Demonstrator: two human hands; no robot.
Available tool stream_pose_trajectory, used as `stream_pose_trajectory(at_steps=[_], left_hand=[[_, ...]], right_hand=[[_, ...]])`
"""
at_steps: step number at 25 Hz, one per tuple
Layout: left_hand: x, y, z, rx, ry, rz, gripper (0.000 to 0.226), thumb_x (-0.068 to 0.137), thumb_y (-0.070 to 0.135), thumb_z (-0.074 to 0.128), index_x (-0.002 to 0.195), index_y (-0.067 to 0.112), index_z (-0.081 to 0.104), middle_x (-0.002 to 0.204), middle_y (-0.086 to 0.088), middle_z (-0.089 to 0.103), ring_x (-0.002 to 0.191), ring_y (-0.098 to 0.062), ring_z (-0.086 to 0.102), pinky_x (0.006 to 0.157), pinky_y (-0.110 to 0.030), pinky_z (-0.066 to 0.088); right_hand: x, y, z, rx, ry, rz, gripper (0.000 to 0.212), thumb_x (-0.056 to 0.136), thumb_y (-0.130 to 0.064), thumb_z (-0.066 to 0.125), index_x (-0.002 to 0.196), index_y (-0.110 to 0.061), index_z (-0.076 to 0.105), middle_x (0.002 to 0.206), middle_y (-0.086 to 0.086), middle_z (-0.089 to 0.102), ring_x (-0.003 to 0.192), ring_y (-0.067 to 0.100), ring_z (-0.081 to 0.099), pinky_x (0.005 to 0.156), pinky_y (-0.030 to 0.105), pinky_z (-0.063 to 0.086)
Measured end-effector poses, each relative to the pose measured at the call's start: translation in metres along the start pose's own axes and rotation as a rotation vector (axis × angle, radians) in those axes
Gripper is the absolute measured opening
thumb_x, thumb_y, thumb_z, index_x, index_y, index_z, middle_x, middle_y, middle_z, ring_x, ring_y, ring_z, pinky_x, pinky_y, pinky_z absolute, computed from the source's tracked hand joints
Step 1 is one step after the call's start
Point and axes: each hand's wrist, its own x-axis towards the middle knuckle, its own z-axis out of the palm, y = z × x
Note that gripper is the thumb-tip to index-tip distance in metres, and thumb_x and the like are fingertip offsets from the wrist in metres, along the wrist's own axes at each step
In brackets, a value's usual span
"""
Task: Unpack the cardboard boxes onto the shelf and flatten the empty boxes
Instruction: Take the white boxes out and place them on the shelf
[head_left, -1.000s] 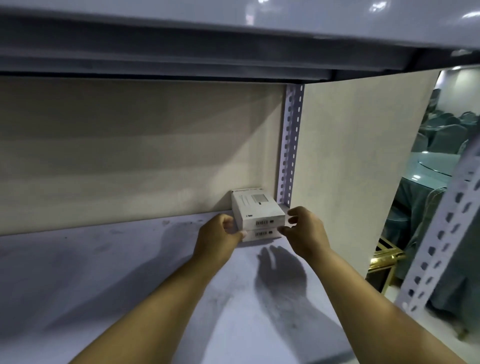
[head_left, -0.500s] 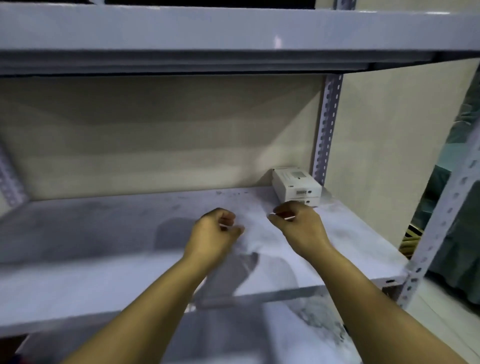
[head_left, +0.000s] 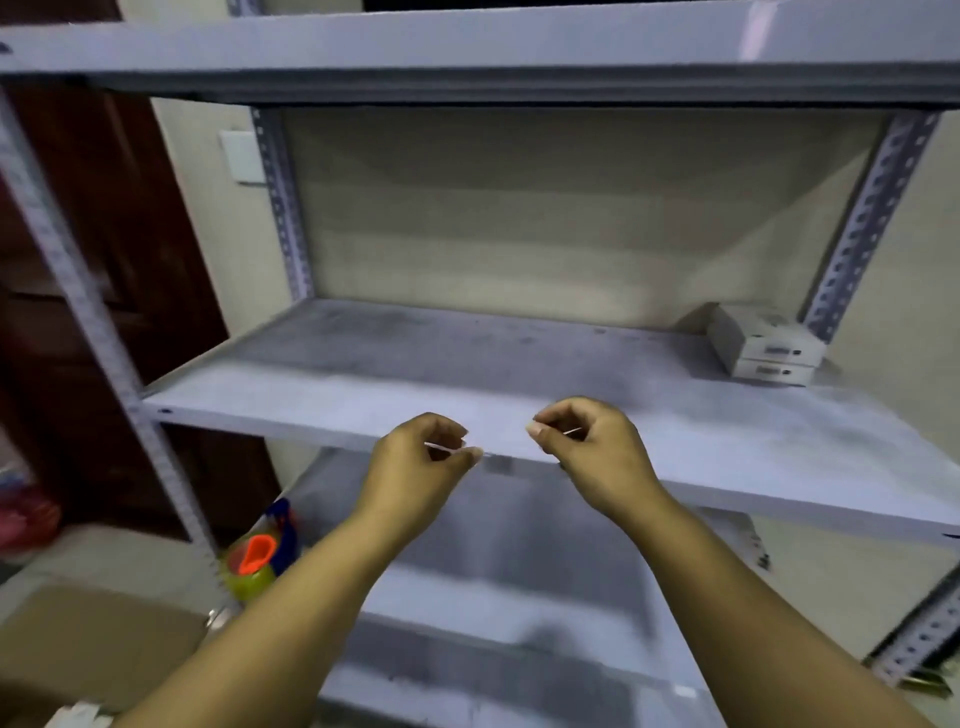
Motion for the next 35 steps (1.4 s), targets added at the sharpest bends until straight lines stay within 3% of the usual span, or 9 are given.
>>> stream_pose_trajectory(at_steps=[8, 11, 15, 20, 27, 35], left_hand=[[-0.062, -0.066, -0.103, 0.093, 0.217, -0.108, 0.013, 0.082, 0.028, 0.074, 0.093, 0.023, 0.067, 0.09, 0.013, 0.066, 0.082, -0.003, 0.062, 0.07, -0.021, 0.048], [-0.085, -0.092, -0.139, 0.101, 0.3, -0.194, 0.013, 0.081, 0.027, 0.075, 0.09, 0.021, 0.068, 0.085, 0.01, 0.068, 0.078, -0.004, 0.064, 0.065, -0.018, 0.048], [-0.107, -0.122, -0.185, 0.115, 0.436, -0.288, 0.011, 0.08, 0.018, 0.076, 0.088, 0.014, 0.069, 0.081, 0.005, 0.068, 0.074, -0.008, 0.064, 0.064, -0.017, 0.049], [-0.129, -0.171, -0.235, 0.145, 0.583, -0.444, 0.012, 0.08, 0.024, 0.076, 0.09, 0.021, 0.069, 0.085, 0.008, 0.068, 0.08, -0.006, 0.064, 0.072, -0.025, 0.054], [-0.138, -0.232, -0.292, 0.146, 0.759, -0.662, 0.008, 0.082, 0.025, 0.074, 0.087, 0.025, 0.067, 0.084, 0.01, 0.068, 0.08, -0.001, 0.062, 0.071, -0.021, 0.051], [-0.162, -0.293, -0.322, 0.111, 0.926, -0.908, 0.011, 0.084, 0.024, 0.071, 0.093, 0.021, 0.066, 0.085, 0.009, 0.063, 0.079, -0.002, 0.058, 0.061, -0.014, 0.042]], right_hand=[[-0.03, -0.031, 0.121, 0.045, -0.302, -0.083, 0.006, 0.086, -0.029, 0.07, 0.086, -0.023, 0.068, 0.081, -0.008, 0.068, 0.077, 0.009, 0.064, 0.073, 0.031, 0.055], [-0.035, -0.043, 0.172, 0.044, -0.43, -0.125, 0.006, 0.087, -0.026, 0.07, 0.087, -0.02, 0.068, 0.081, -0.007, 0.068, 0.076, 0.009, 0.063, 0.072, 0.031, 0.055], [-0.041, -0.059, 0.239, 0.082, -0.587, -0.162, 0.012, 0.085, -0.019, 0.072, 0.076, -0.025, 0.066, 0.07, -0.009, 0.066, 0.062, -0.002, 0.059, 0.062, 0.019, 0.05], [-0.042, -0.069, 0.335, 0.067, -0.815, -0.2, 0.007, 0.083, -0.027, 0.074, 0.08, -0.024, 0.068, 0.073, -0.005, 0.068, 0.072, 0.015, 0.064, 0.069, 0.034, 0.054], [-0.037, -0.089, 0.442, -0.006, -1.104, -0.29, 0.012, 0.087, -0.027, 0.07, 0.093, -0.017, 0.07, 0.084, -0.005, 0.068, 0.079, 0.009, 0.062, 0.069, 0.018, 0.047], [-0.05, -0.082, 0.545, -0.122, -1.334, -0.329, 0.012, 0.089, -0.033, 0.066, 0.096, -0.023, 0.067, 0.09, -0.008, 0.067, 0.084, 0.008, 0.061, 0.074, 0.025, 0.052]])
